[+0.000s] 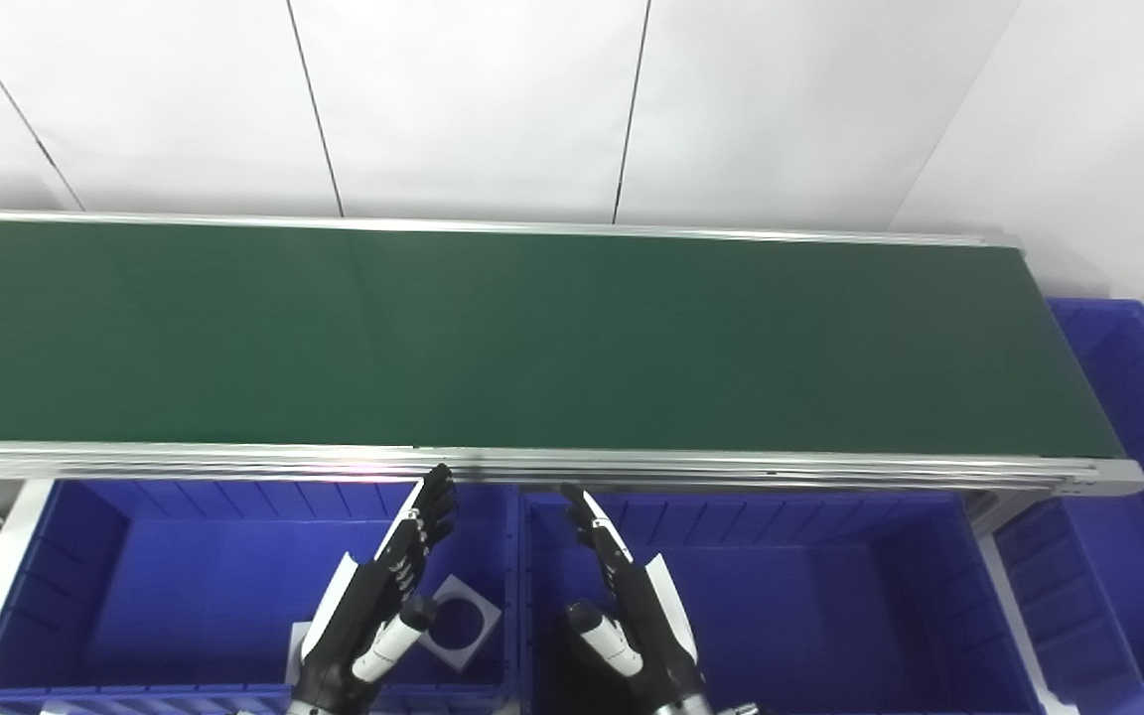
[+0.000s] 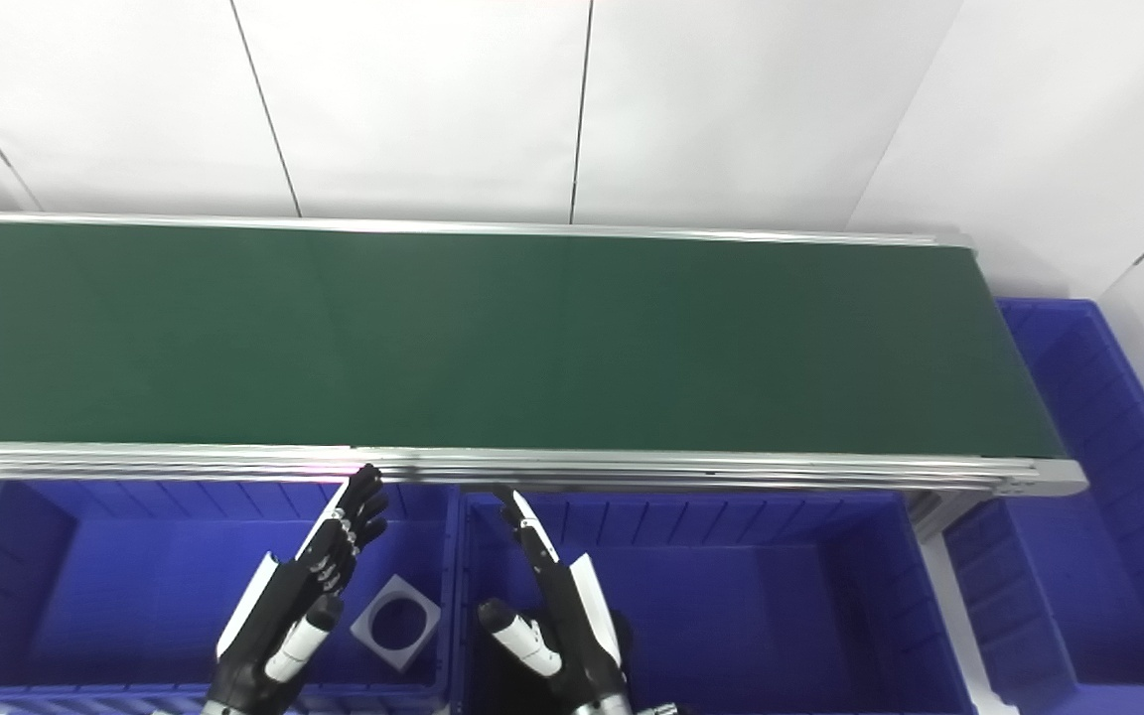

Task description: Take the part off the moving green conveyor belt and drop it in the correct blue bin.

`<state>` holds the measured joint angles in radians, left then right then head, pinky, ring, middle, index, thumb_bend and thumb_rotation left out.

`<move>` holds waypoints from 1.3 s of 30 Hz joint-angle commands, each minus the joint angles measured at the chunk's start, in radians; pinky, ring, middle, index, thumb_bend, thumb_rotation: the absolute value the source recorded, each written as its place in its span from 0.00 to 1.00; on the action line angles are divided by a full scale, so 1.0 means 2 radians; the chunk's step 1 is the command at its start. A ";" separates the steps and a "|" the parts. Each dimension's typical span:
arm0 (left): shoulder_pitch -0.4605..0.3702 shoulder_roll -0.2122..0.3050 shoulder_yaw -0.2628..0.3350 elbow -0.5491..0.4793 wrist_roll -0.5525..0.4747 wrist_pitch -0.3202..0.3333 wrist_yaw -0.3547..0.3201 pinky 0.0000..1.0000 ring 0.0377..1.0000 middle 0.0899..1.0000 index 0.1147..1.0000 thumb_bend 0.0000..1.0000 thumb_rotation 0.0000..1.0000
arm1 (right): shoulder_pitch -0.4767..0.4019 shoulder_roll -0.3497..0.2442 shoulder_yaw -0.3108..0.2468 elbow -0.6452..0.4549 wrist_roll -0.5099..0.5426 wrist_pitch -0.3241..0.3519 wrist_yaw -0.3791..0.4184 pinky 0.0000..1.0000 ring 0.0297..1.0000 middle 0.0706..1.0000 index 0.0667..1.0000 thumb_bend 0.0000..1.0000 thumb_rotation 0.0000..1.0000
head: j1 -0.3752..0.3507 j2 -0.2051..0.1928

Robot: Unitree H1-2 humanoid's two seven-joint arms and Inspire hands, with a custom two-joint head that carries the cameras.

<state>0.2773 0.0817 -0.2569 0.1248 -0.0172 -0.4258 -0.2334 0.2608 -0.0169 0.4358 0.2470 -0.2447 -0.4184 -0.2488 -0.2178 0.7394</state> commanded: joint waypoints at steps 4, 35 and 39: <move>-0.003 -0.005 0.000 -0.004 -0.003 -0.020 -0.001 0.95 0.98 1.00 1.00 0.73 0.86 | 0.000 0.008 0.002 -0.012 0.003 -0.026 -0.001 0.92 0.94 0.96 0.94 0.91 0.98 | 0.001 0.001; -0.002 -0.006 0.002 -0.002 -0.001 -0.018 0.000 0.95 0.97 0.99 0.99 0.75 0.85 | 0.000 0.009 0.003 -0.011 -0.002 -0.026 -0.005 0.94 0.94 0.96 0.94 0.93 1.00 | 0.003 0.001; -0.002 -0.005 0.002 -0.002 -0.002 -0.020 -0.001 0.95 0.97 1.00 0.99 0.74 0.86 | 0.001 0.009 0.004 -0.012 0.006 -0.026 0.000 0.94 0.95 0.96 0.94 0.93 1.00 | 0.003 0.001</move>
<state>0.2777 0.0788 -0.2544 0.1340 -0.0156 -0.4259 -0.2329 0.2612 -0.0169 0.4361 0.2470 -0.2417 -0.4184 -0.2493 -0.2117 0.7394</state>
